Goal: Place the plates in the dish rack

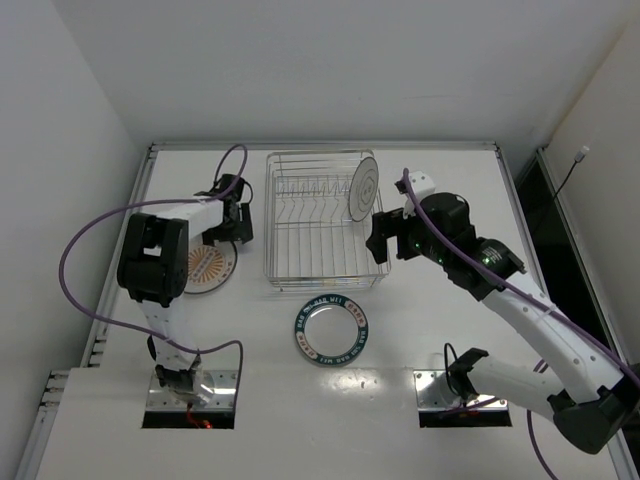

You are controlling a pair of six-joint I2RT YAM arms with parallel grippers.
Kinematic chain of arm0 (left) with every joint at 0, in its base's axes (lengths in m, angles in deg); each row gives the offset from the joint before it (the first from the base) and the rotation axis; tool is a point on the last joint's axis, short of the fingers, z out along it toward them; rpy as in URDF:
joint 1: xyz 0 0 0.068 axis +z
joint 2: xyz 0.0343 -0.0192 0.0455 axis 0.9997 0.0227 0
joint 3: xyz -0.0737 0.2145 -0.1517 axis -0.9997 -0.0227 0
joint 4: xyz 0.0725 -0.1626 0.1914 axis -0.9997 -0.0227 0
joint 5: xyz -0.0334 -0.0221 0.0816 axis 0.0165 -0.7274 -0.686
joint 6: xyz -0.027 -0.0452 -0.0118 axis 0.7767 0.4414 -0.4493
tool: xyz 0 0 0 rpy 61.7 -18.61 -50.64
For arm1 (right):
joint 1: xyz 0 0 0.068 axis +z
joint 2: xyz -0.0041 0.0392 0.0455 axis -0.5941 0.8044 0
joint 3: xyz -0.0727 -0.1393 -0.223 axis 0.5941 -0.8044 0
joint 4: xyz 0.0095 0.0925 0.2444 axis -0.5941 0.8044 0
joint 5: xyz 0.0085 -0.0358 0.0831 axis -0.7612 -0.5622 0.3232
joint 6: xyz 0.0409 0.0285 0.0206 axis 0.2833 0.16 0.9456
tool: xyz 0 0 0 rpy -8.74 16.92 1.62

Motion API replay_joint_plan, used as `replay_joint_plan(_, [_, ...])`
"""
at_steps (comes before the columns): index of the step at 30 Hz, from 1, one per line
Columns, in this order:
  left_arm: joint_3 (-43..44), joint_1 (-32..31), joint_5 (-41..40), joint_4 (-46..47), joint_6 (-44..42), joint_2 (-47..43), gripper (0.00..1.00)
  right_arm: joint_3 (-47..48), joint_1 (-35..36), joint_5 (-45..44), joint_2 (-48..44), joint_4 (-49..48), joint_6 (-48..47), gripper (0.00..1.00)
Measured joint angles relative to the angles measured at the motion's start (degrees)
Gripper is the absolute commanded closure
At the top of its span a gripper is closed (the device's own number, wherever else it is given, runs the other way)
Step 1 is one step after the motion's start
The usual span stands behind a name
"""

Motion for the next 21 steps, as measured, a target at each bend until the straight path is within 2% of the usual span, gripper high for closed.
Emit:
replay_joint_plan(4, [1.6,-0.1,0.4,-1.1,-0.2,1.3,0.43,-1.1,0.0,0.0,-0.9,0.0,0.0,0.05])
replay_joint_plan(8, [2.4,-0.5,-1.3,-1.6,-0.5,2.2,0.69,-1.5,0.0,0.0,-0.9,0.2,0.0,0.05])
replay_joint_plan(9, [2.6,-0.5,-2.3,-1.9,-0.6,2.4,0.81,-1.5,0.0,0.0,-0.9,0.1,0.0,0.05])
replay_joint_plan(12, [2.8,-0.7,-7.5,-4.0,-1.9,3.1,1.0,-1.5,0.0,0.0,-0.9,0.3,0.0,0.05])
replay_joint_plan(15, [2.9,-0.7,-12.2,-5.4,-3.7,4.0,1.0,-1.4,0.0,-0.1,-0.9,0.6,0.0,0.04])
replay_joint_plan(21, [2.8,-0.7,-12.9,-5.7,-4.1,3.8,1.0,-1.4,0.0,-0.4,-0.9,1.7,-0.1,0.04])
